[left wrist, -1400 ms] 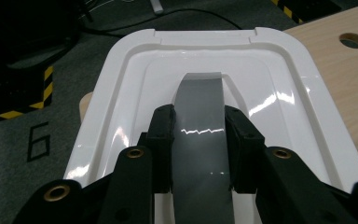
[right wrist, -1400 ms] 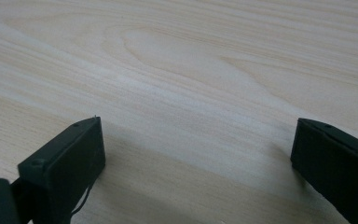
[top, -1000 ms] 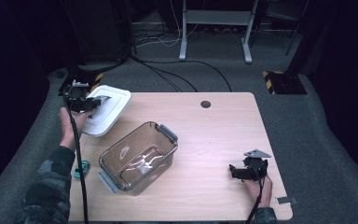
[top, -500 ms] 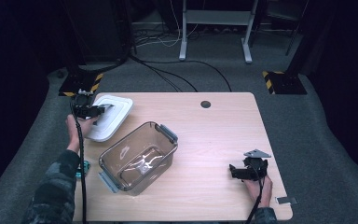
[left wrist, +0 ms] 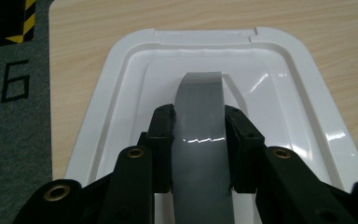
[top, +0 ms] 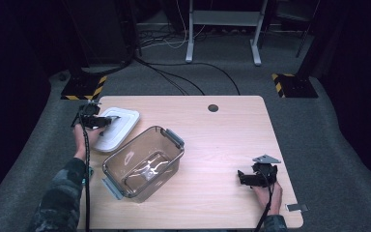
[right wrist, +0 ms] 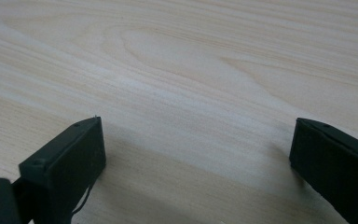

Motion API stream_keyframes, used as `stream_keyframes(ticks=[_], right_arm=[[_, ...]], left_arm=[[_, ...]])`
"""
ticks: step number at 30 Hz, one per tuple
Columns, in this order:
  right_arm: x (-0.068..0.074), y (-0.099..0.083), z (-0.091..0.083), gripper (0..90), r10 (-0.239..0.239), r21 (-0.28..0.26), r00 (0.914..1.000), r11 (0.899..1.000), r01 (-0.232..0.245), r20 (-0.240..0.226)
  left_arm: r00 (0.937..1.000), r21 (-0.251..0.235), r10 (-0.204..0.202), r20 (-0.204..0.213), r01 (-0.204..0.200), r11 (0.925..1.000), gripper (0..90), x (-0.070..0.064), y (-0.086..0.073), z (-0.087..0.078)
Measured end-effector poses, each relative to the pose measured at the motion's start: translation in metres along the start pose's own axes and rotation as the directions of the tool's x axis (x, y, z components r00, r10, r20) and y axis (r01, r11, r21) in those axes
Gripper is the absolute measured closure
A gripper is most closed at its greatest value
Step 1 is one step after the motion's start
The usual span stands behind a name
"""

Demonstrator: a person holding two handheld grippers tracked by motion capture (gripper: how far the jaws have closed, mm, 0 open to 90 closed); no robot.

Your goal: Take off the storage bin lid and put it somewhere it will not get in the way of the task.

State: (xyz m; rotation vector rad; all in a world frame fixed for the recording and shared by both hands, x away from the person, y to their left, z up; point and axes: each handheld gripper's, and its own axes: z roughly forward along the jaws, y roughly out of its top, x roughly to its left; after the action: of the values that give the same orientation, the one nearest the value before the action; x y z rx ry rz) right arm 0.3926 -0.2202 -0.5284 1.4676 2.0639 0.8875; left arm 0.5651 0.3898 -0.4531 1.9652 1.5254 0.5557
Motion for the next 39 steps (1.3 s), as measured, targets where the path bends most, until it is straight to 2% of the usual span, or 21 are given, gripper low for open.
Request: stream_keyframes(ticks=[12, 14, 18, 22, 24, 27, 28, 30, 35, 38, 39], right_arm=[[0.000, 0.000, 0.000, 3.0, 0.001, -0.002, 1.0000, 1.000, -0.001, -0.001], [0.000, 0.000, 0.000, 3.0, 0.001, -0.001, 1.0000, 1.000, -0.001, 0.000], [0.000, 0.000, 0.000, 3.1, 0.001, -0.002, 1.0000, 1.000, -0.001, -0.001], [0.000, 0.000, 0.000, 3.1, 0.002, -0.002, 1.0000, 1.000, -0.002, -0.001], [0.000, 0.000, 0.000, 3.1, 0.002, -0.001, 1.0000, 1.000, -0.002, -0.001], [0.000, 0.000, 0.000, 3.2, 0.002, -0.002, 1.0000, 1.000, -0.002, -0.001], [0.000, 0.000, 0.000, 3.2, 0.002, -0.002, 1.0000, 1.000, -0.002, -0.001], [0.000, 0.000, 0.000, 3.3, 0.001, -0.002, 1.0000, 1.000, -0.001, -0.001], [0.000, 0.000, 0.000, 3.4, 0.002, -0.001, 1.0000, 1.000, -0.002, -0.002], [0.000, 0.000, 0.000, 3.4, 0.002, -0.001, 1.0000, 1.000, -0.002, -0.001], [0.000, 0.000, 0.000, 3.4, 0.002, -0.001, 1.0000, 1.000, -0.002, -0.002]], left_arm=[[0.9996, 0.049, -0.010, 0.027, 0.008, 0.9988, 66.9, 0.001, -0.009, 0.012], [0.9998, 0.056, 0.004, 0.020, -0.005, 0.9984, 67.0, 0.000, -0.012, 0.014], [0.9995, 0.077, 0.006, 0.030, -0.008, 0.9970, 66.8, 0.001, -0.019, 0.020], [0.9990, 0.075, -0.001, 0.044, -0.003, 0.9972, 65.7, 0.002, -0.020, 0.021], [0.9980, 0.071, -0.001, 0.063, -0.004, 0.9975, 57.7, 0.002, -0.019, 0.020], [0.9976, 0.066, 0.004, 0.069, -0.009, 0.9978, 39.8, 0.002, -0.018, 0.016], [0.9966, 0.060, -0.003, 0.082, -0.002, 0.9982, 39.8, 0.002, -0.018, 0.013], [0.9960, 0.053, -0.011, 0.089, 0.006, 0.9986, 26.5, 0.003, -0.017, 0.005], [0.9929, 0.019, -0.026, 0.116, 0.024, 0.9995, 16.3, 0.008, -0.018, -0.014], [0.9948, -0.004, 0.009, 0.101, -0.009, 1.0000, 14.9, 0.008, -0.022, -0.023], [0.9947, -0.008, 0.010, 0.103, -0.009, 0.9999, 14.3, 0.007, -0.024, -0.026]])
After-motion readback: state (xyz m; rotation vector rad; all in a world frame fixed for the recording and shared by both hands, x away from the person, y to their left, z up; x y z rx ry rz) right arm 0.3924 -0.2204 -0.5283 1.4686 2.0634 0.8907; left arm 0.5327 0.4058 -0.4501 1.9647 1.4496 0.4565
